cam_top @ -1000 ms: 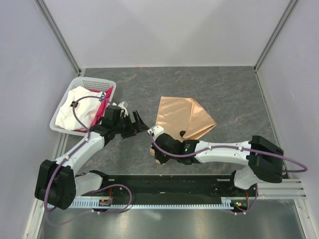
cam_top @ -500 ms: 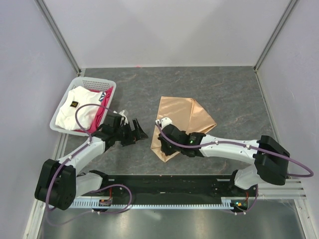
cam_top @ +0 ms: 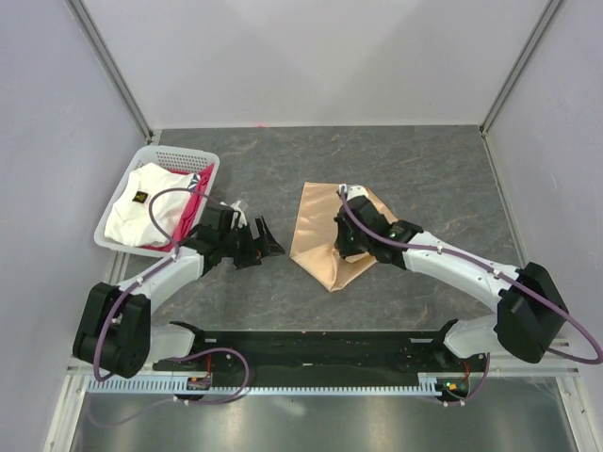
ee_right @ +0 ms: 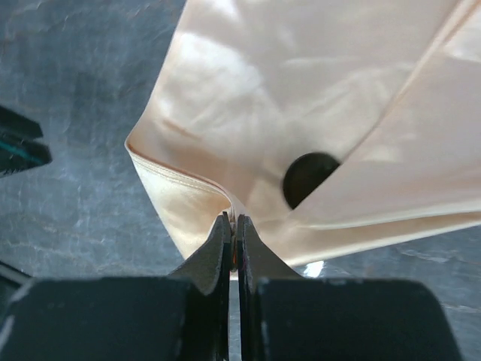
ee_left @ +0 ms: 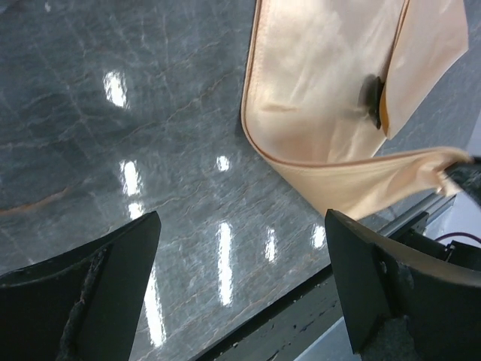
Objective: Fold the napkin, place the utensils inside, and roll it up
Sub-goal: Fold the napkin
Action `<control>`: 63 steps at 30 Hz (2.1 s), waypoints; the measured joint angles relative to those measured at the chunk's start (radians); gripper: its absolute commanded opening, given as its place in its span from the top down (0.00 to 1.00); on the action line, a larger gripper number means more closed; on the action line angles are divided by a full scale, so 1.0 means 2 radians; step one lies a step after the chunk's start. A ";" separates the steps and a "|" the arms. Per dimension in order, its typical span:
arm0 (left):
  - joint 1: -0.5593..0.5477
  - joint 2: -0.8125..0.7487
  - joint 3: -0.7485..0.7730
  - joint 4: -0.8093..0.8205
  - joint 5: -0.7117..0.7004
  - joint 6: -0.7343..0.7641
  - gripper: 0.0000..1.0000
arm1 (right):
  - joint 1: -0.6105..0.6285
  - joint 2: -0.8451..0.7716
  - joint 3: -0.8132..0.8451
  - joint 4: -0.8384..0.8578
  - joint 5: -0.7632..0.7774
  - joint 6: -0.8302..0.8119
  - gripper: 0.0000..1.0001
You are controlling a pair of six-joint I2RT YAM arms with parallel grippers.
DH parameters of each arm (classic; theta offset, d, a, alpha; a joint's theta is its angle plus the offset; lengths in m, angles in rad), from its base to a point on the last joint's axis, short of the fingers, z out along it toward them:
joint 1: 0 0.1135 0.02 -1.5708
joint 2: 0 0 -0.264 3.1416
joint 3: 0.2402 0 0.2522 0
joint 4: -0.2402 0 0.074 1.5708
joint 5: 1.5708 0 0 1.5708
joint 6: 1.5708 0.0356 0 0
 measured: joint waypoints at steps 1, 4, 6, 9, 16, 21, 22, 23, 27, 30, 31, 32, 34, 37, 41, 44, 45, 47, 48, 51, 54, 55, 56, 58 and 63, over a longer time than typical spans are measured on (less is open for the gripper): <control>0.000 0.006 0.005 0.002 0.001 0.000 0.03 | -0.010 -0.001 0.002 -0.001 0.000 -0.002 1.00; 0.000 0.023 0.019 0.005 0.002 0.000 0.03 | -0.048 -0.005 0.011 -0.010 -0.007 -0.010 1.00; 0.000 0.035 0.027 0.007 0.003 0.000 0.03 | -0.066 -0.008 0.016 -0.019 -0.013 -0.015 1.00; 0.000 0.049 0.036 0.008 0.006 0.000 0.03 | -0.100 -0.015 0.020 -0.031 -0.019 -0.023 1.00; 0.000 0.077 0.046 0.015 0.016 0.000 0.03 | -0.169 -0.026 0.026 -0.051 -0.044 -0.040 1.00; 0.000 0.083 0.046 0.018 0.024 0.000 0.03 | -0.202 -0.026 0.032 -0.058 -0.059 -0.049 1.00; 0.000 0.084 0.047 0.018 0.024 0.000 0.03 | -0.205 -0.026 0.034 -0.059 -0.061 -0.050 1.00; 0.000 0.084 0.047 0.018 0.025 0.000 0.03 | -0.208 -0.026 0.036 -0.060 -0.063 -0.051 1.00; 0.000 0.088 0.049 0.020 0.025 0.000 0.03 | -0.224 -0.026 0.039 -0.063 -0.072 -0.054 1.00; 0.000 0.089 0.049 0.021 0.026 0.000 0.03 | -0.243 -0.026 0.041 -0.065 -0.075 -0.058 1.00; 0.000 0.090 0.049 0.022 0.027 0.000 0.03 | -0.249 -0.026 0.041 -0.065 -0.075 -0.060 1.00; 0.000 0.090 0.049 0.023 0.028 0.000 0.03 | -0.254 -0.025 0.042 -0.065 -0.075 -0.062 1.00; 0.000 0.091 0.049 0.025 0.028 0.000 0.03 | -0.262 -0.020 0.042 -0.065 -0.075 -0.066 1.00; 0.000 0.094 0.049 0.027 0.029 0.000 0.03 | -0.270 -0.009 0.042 -0.065 -0.075 -0.071 1.00; 0.000 0.095 0.049 0.030 0.029 0.000 0.03 | -0.278 0.004 0.042 -0.063 -0.077 -0.077 1.00; 0.000 0.095 0.049 0.031 0.032 0.000 0.03 | -0.284 0.013 0.042 -0.058 -0.079 -0.083 1.00; 0.000 0.095 0.049 0.031 0.033 0.000 0.03 | -0.286 0.017 0.042 -0.055 -0.079 -0.084 1.00; 0.000 0.095 0.049 0.031 0.036 0.000 0.03 | -0.291 0.026 0.042 -0.047 -0.080 -0.087 1.00; 0.000 0.095 0.049 0.032 0.037 0.000 0.03 | -0.294 0.030 0.042 -0.045 -0.080 -0.088 1.00; 0.000 0.095 0.049 0.032 0.038 0.000 0.03 | -0.302 0.046 0.040 -0.036 -0.081 -0.090 1.00; 0.000 0.095 0.049 0.032 0.038 0.000 0.03 | -0.308 0.062 0.036 -0.028 -0.081 -0.094 1.00; 0.000 0.096 0.049 0.033 0.038 0.000 0.03 | -0.310 0.067 0.035 -0.025 -0.081 -0.095 1.00; 0.000 0.096 0.049 0.033 0.038 0.000 0.03 | -0.311 0.070 0.034 -0.022 -0.081 -0.096 1.00; 0.000 0.097 0.049 0.032 0.039 0.000 0.03 | -0.313 0.076 0.034 -0.020 -0.081 -0.098 1.00; 0.000 0.097 0.049 0.033 0.039 0.000 0.04 | -0.319 0.086 0.034 -0.015 -0.074 -0.101 0.97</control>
